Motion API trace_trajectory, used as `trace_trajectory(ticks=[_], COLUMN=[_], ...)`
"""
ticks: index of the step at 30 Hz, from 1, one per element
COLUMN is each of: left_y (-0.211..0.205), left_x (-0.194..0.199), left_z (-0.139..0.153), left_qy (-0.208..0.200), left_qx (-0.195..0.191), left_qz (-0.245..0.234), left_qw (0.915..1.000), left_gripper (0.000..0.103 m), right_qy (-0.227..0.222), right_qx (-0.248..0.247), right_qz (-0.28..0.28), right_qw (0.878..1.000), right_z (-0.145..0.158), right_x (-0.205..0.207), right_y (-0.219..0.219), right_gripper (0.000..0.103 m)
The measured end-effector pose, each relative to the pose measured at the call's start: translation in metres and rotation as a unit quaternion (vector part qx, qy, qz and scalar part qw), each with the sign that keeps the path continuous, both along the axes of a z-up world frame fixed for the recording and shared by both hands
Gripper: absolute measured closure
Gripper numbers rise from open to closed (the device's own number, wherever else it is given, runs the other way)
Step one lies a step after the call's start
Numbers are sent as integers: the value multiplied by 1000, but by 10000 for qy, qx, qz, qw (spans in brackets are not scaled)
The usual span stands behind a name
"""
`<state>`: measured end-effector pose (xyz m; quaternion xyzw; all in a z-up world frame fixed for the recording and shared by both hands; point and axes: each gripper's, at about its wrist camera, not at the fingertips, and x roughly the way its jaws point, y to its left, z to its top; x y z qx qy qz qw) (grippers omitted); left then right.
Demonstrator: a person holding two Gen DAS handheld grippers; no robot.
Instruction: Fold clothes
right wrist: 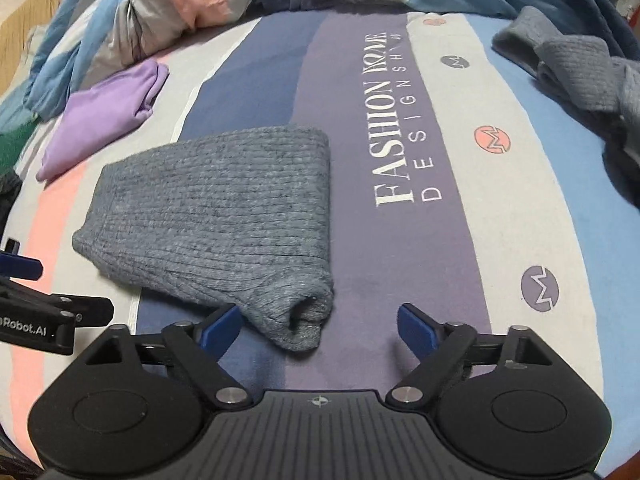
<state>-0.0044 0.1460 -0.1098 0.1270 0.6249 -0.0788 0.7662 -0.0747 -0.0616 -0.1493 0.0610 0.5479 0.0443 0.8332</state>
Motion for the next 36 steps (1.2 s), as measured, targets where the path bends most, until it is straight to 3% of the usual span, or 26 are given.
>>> trace_trajectory(ticks=[6, 17, 27, 33, 36], left_y=[4, 20, 27, 34, 48], left_x=[0, 0, -2, -3, -4], left_z=[9, 17, 73, 76, 59], left_qy=[-95, 30, -282, -338, -256], left_qx=[179, 94, 26, -29, -479], left_qz=[210, 654, 874, 922, 995], left_qw=[9996, 9978, 9958, 9952, 9936], left_gripper=[0, 0, 0, 0, 0], right_qy=[-189, -103, -302, -212, -106], right_qx=[-67, -394, -819, -401, 30], right_qz=[266, -21, -39, -212, -376], right_qw=[9994, 9992, 9962, 9987, 9992], right_z=[19, 38, 91, 90, 70], right_x=[6, 13, 14, 16, 13], right_y=[17, 29, 40, 32, 16], right_gripper=[2, 1, 1, 0, 0])
